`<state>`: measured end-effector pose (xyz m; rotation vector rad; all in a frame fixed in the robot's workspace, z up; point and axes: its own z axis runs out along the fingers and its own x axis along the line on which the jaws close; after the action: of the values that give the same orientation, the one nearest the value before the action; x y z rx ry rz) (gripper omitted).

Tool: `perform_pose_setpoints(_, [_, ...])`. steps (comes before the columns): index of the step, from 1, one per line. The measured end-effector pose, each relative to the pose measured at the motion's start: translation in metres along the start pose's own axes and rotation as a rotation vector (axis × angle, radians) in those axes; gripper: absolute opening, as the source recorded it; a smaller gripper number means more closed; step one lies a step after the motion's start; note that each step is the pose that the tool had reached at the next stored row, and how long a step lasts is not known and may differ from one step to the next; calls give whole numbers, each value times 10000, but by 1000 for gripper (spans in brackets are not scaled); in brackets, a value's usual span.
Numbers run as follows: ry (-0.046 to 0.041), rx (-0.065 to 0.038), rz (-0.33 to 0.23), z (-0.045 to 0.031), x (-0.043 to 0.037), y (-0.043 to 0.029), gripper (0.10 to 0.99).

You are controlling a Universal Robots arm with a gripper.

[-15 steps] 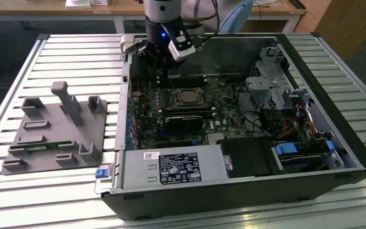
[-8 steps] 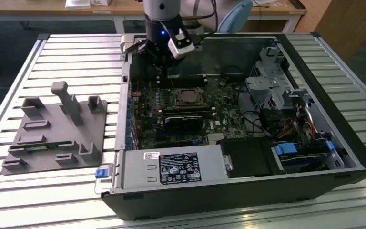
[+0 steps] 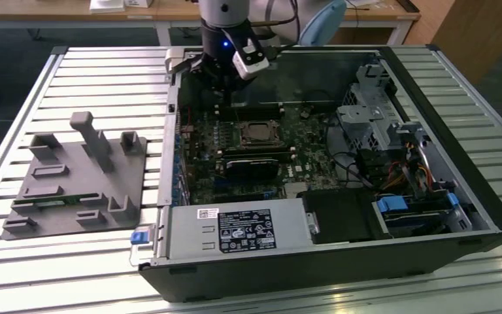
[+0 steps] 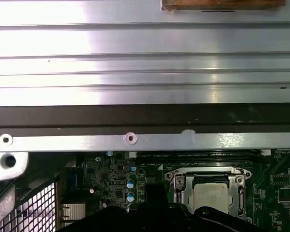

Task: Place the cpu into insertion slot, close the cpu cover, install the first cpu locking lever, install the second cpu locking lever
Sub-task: 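Install the first cpu locking lever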

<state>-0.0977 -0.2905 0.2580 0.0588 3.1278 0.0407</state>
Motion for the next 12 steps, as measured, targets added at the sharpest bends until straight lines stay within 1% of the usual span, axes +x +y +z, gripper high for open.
perform_pose_setpoints(2, [0,-1,0,2,-56,3,106])
perform_pose_setpoints(6, [2,1,0,8,-213,8,106])
perform_pose_setpoints(9, [4,0,0,16,-305,12,106])
perform_pose_setpoints(10, [4,-25,-1,16,-313,11,106])
perform_pose_setpoints(12, [8,-128,-1,18,-314,11,106])
